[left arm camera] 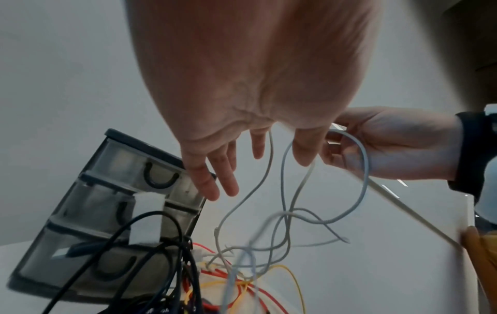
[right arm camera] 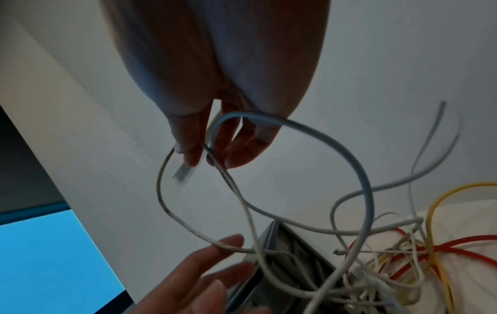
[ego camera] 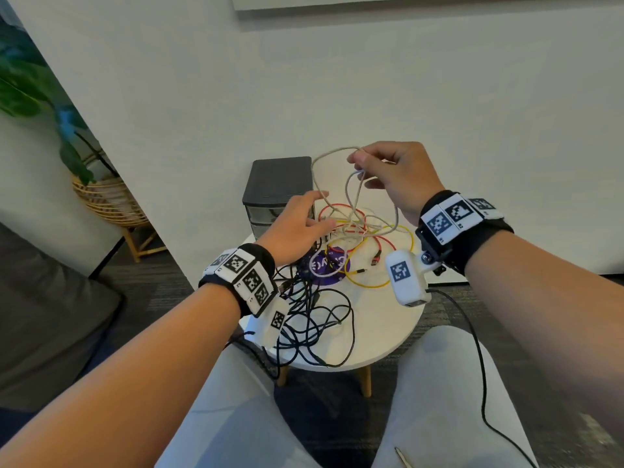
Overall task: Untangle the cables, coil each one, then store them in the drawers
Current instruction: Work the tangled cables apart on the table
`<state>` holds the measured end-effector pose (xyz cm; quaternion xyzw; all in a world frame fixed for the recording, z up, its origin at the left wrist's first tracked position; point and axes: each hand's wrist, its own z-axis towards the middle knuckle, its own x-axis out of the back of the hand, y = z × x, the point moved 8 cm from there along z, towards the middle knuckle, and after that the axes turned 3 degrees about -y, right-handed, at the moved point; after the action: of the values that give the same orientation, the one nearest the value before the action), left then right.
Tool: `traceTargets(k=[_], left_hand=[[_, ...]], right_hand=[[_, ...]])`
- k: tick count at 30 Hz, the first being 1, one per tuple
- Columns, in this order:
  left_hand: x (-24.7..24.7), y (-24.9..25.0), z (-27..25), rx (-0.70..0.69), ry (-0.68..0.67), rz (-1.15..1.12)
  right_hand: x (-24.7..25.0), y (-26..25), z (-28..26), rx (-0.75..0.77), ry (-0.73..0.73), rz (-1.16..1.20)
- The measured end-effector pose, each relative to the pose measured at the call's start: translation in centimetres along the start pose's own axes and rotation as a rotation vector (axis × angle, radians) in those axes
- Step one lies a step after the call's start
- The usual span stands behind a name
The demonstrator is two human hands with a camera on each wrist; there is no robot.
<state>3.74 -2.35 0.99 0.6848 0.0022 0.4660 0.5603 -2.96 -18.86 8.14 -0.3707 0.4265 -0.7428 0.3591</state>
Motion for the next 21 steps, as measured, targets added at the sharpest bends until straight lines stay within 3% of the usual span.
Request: traceTargets(k=[6, 11, 17, 19, 21], left_hand=[[0.9, 1.2, 0.5, 0.011, -0.015, -0.166], [1.3, 1.1, -0.1, 0.006, 0.054, -0.098], [-2.3, -3.0, -1.1, 0.11, -0.168, 0.183], [-1.7, -2.7, -1.1, 0.067, -0.107, 0.154], [0.5, -1.3, -1.0, 0.018, 0.073, 0.056]], right_hand=[[0.3, 1.1, -0.1, -0.008, -0.043, -0.062], [2.9, 2.9, 0.4, -0.027, 0.093, -0.14], [4.6, 3.4, 0.2, -0.014, 0.244, -0.1], [4.7, 4.2, -0.2, -0.033, 0.254, -0.134], [4.7, 5.2, -0.6, -0.074, 0.235, -0.198]])
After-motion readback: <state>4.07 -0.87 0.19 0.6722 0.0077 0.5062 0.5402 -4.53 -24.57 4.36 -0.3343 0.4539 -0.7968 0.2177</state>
